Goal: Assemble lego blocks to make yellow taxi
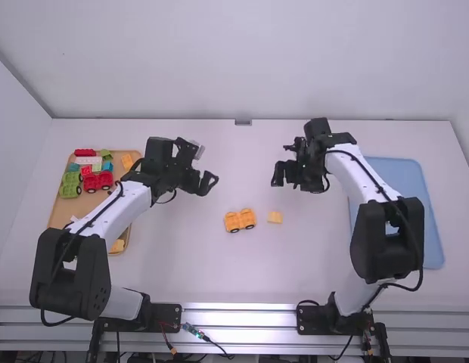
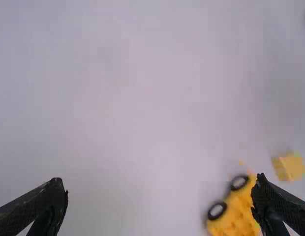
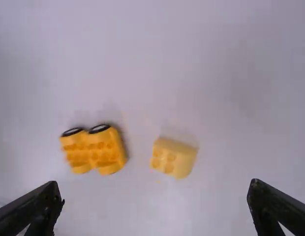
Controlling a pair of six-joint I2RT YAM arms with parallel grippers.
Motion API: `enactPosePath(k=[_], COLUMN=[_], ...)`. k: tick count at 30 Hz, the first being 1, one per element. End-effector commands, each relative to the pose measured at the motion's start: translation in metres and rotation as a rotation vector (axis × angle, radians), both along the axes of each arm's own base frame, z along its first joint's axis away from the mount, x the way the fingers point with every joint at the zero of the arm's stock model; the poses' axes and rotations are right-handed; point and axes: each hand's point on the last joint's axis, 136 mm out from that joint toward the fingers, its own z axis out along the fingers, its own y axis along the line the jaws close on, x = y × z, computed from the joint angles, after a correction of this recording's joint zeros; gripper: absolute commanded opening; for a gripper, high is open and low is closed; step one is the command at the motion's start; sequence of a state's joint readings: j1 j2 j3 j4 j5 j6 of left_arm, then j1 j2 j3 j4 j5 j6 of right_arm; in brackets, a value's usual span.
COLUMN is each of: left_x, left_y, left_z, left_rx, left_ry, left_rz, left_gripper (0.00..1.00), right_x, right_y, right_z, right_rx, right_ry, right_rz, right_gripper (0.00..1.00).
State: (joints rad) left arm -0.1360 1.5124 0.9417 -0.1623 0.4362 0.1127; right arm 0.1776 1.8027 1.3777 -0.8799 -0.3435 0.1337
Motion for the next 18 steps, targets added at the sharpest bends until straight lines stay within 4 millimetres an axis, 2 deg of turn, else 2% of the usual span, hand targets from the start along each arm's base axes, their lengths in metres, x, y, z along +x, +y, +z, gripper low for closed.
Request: enactPosePath(k=[1, 3, 6, 9, 12, 15, 18], left_x=[-0.028, -0.044, -0.059, -0.068, -0.084, -0.104, -0.111], left_y=[-0.039, -0.05, -0.059, -0.062, -0.068, -0.073, -0.074], left_z=[0.019, 0.025, 0.027, 0.023, 0.018, 0.008, 0.0], left_rx=[-0.06, -0.101, -0.126, -0.141, -0.16, -0.187, -0.21], left_ry=[-0.131, -0.178, -0.219, -0.251, -0.329, -0.46, -0.517], left_rz=[-0.366, -0.508, -0.615, -0.675, -0.779, -0.895, -0.907], left_gripper=[0.99, 0.99, 0.99, 0.99, 0.99, 0.99, 0.99], right_x=[0.004, 0.013, 0.017, 0.016, 0.02, 0.009, -0.005], right_y=[-0.021, -0.03, -0.028, 0.001, 0.024, 0.052, 0.064], right_z=[-0.018, -0.023, -0.023, -0.02, -0.013, -0.001, 0.005], right_rx=[-0.194, -0.297, -0.328, -0.221, -0.123, 0.033, 0.115], right_ry=[-0.08, -0.125, -0.162, -0.236, -0.324, -0.461, -0.566], right_rz=[0.155, 0.147, 0.203, 0.42, 0.551, 0.778, 0.877], right_gripper=[0.99, 0.99, 0.99, 0.99, 0.99, 0.99, 0.99])
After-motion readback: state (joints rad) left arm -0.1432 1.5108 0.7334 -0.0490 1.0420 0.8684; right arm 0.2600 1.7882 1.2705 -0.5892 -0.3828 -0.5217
